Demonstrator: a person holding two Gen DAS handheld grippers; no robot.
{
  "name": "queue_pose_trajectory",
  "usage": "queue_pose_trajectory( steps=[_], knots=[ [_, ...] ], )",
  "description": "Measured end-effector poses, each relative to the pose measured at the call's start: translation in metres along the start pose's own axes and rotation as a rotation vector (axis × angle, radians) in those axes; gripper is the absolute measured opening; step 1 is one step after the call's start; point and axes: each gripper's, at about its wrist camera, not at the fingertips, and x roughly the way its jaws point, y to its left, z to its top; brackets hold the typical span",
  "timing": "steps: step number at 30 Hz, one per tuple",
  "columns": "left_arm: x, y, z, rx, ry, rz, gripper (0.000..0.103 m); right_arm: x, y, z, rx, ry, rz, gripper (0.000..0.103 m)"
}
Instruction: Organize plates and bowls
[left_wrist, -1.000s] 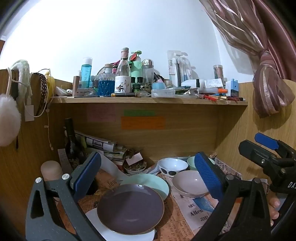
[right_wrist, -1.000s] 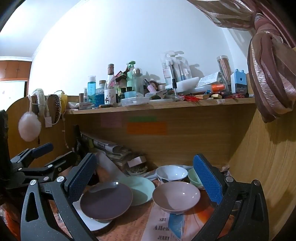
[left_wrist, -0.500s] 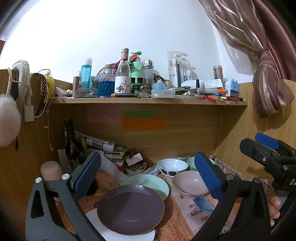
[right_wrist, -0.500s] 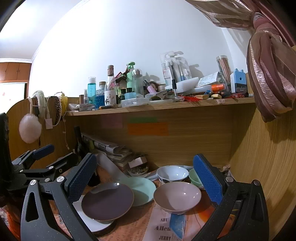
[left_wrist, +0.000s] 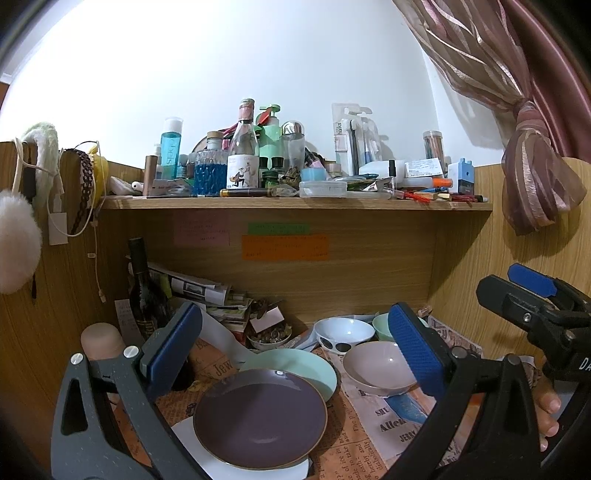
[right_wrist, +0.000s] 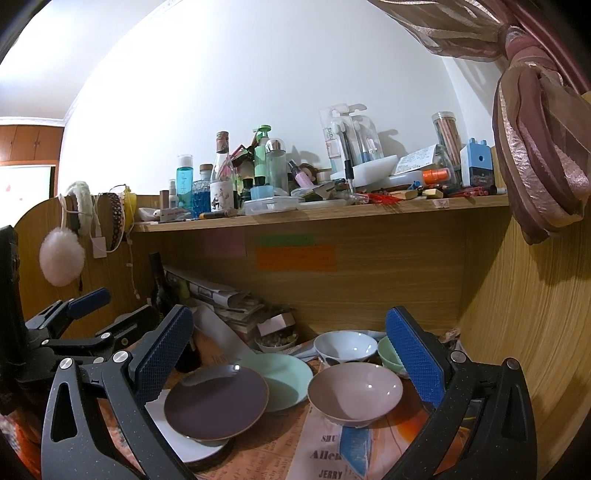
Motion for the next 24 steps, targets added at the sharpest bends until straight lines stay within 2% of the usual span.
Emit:
queue_pose_trajectory(
  steps=[24],
  knots=[
    [-0.0002,-0.0016,-0.0006,-0.003,0.002,-0.001,0.103,0.0026,0.0033,-0.0009,-0.002,0.003,0.007,0.103]
  ],
)
